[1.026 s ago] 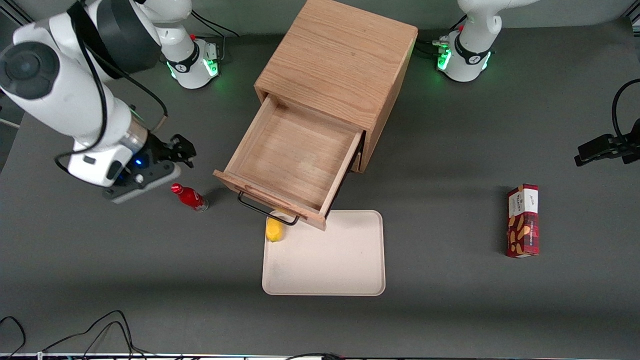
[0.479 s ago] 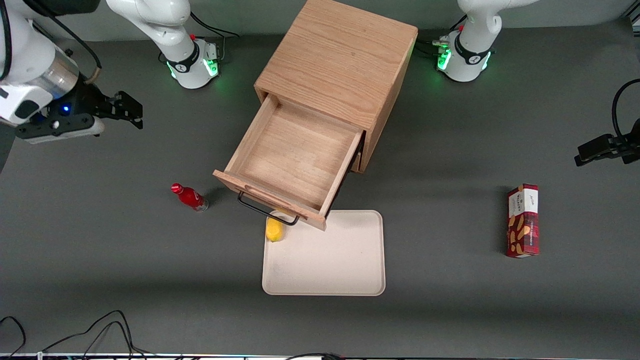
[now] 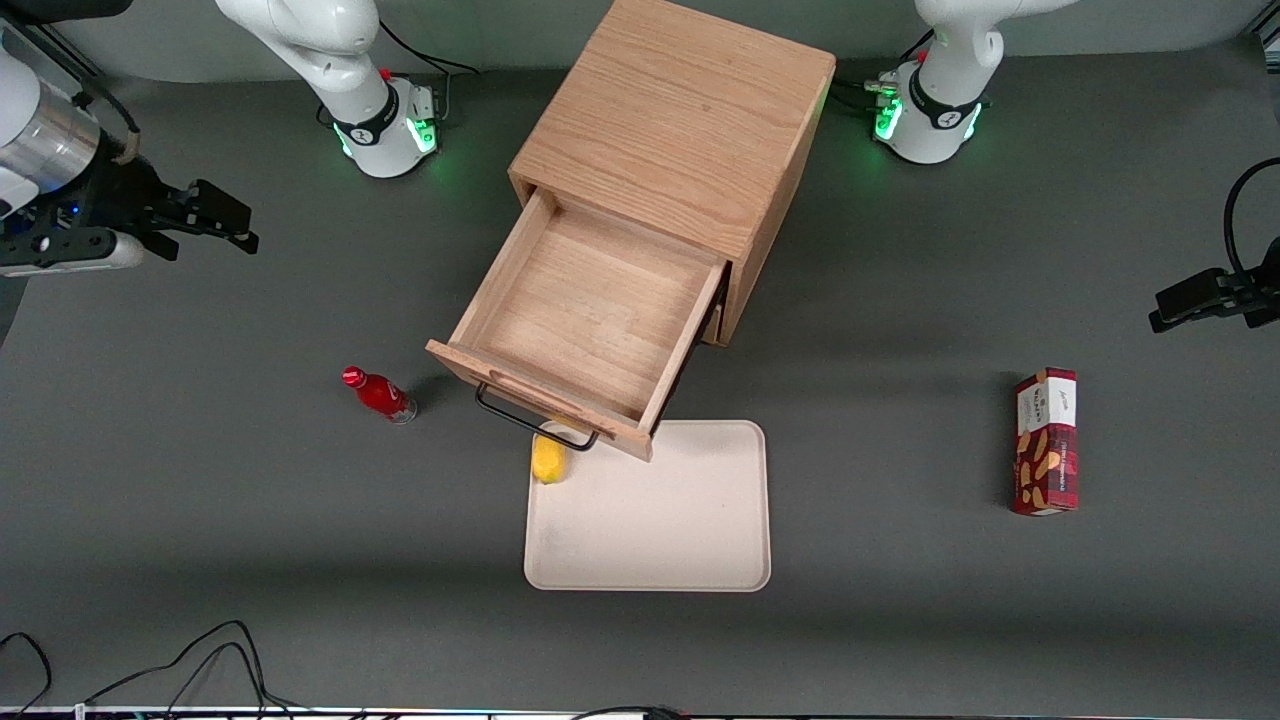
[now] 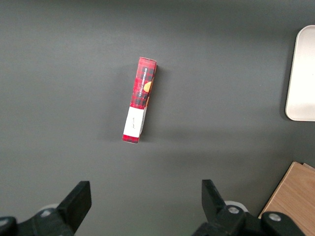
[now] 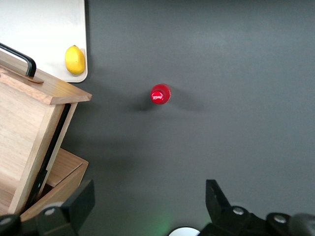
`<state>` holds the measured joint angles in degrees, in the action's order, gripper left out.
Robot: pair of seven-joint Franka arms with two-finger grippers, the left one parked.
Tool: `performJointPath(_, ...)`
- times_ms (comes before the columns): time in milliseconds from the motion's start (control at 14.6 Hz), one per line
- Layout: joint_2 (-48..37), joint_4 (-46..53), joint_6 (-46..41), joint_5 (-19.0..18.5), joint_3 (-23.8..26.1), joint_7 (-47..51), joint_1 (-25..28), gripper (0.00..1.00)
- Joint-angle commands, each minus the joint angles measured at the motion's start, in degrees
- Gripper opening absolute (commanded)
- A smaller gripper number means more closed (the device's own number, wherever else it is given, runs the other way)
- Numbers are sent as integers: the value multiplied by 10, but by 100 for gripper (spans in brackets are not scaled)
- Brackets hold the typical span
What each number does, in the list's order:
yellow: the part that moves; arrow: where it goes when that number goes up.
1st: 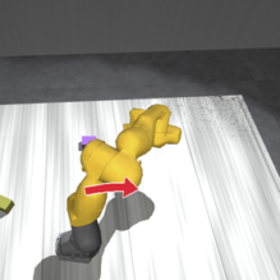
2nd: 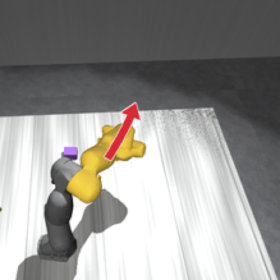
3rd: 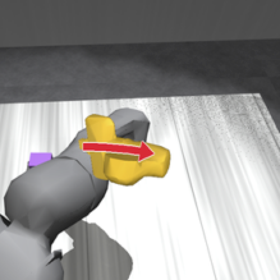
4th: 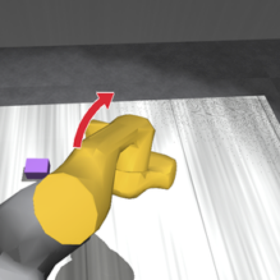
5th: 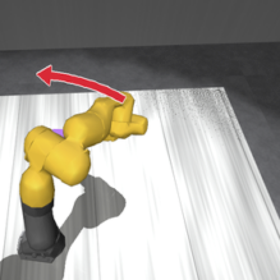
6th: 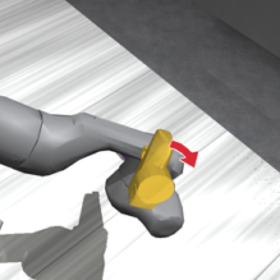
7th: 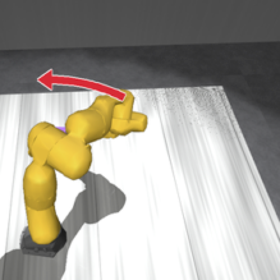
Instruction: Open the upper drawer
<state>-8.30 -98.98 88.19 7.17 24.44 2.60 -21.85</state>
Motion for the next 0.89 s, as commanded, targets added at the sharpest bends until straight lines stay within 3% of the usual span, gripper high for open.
performJointPath(0,6,18,-6,14,3,13,-3,100)
performJointPath(205,14,34,-14,6,3,14,-12,100)
performJointPath(547,31,59,-14,-39,12,14,0,100)
performJointPath(821,37,63,-29,-57,-82,18,121,100)
